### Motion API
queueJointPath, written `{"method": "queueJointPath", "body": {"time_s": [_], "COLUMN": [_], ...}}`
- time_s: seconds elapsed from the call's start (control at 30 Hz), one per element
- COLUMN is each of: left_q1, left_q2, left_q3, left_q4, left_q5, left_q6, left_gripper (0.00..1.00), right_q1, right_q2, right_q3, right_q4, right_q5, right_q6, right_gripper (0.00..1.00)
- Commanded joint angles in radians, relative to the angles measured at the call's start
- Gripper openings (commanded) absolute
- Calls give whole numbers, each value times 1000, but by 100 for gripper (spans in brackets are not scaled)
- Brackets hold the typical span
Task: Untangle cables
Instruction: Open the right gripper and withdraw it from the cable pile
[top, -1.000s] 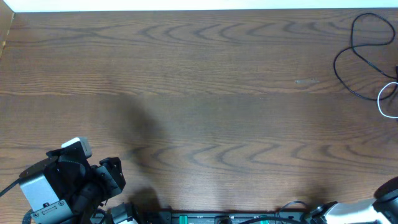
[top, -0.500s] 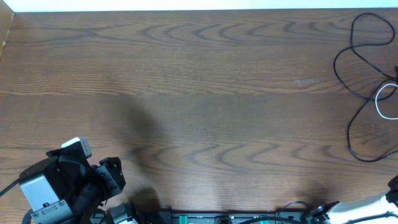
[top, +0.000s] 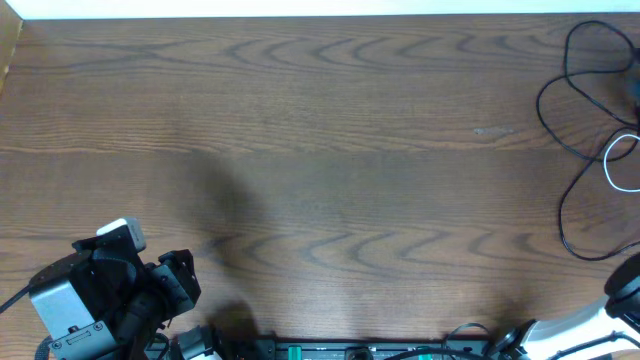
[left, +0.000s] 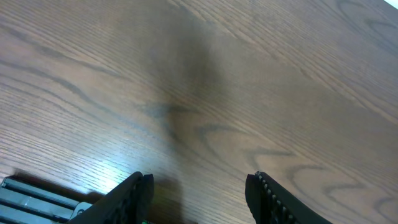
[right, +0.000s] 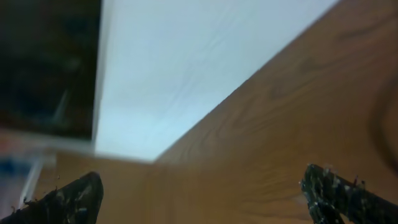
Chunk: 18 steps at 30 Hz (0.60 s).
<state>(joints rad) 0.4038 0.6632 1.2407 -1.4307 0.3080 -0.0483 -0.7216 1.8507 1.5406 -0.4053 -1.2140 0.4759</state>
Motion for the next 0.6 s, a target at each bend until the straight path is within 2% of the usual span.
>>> {"method": "queueJointPath", "body": {"time_s": [0.0, 0.33, 0.57], "left_q1": [-4, -50, -50], "left_q2": [1, -1, -20], "left_q3": [7, 53, 182], "left_q4": [5, 11, -32], "left_q5": [-6, -6, -6], "left_q6": [14, 13, 13], "left_gripper": [53, 53, 53], "right_q1": [80, 219, 291], "right_q2": [-75, -354, -577], "right_q3": [2, 2, 2], "right_q4": [-3, -25, -206], "right_q5": [-102, -43, -34], "right_q6": [-128, -227, -358], "right_gripper": [99, 99, 99]}}
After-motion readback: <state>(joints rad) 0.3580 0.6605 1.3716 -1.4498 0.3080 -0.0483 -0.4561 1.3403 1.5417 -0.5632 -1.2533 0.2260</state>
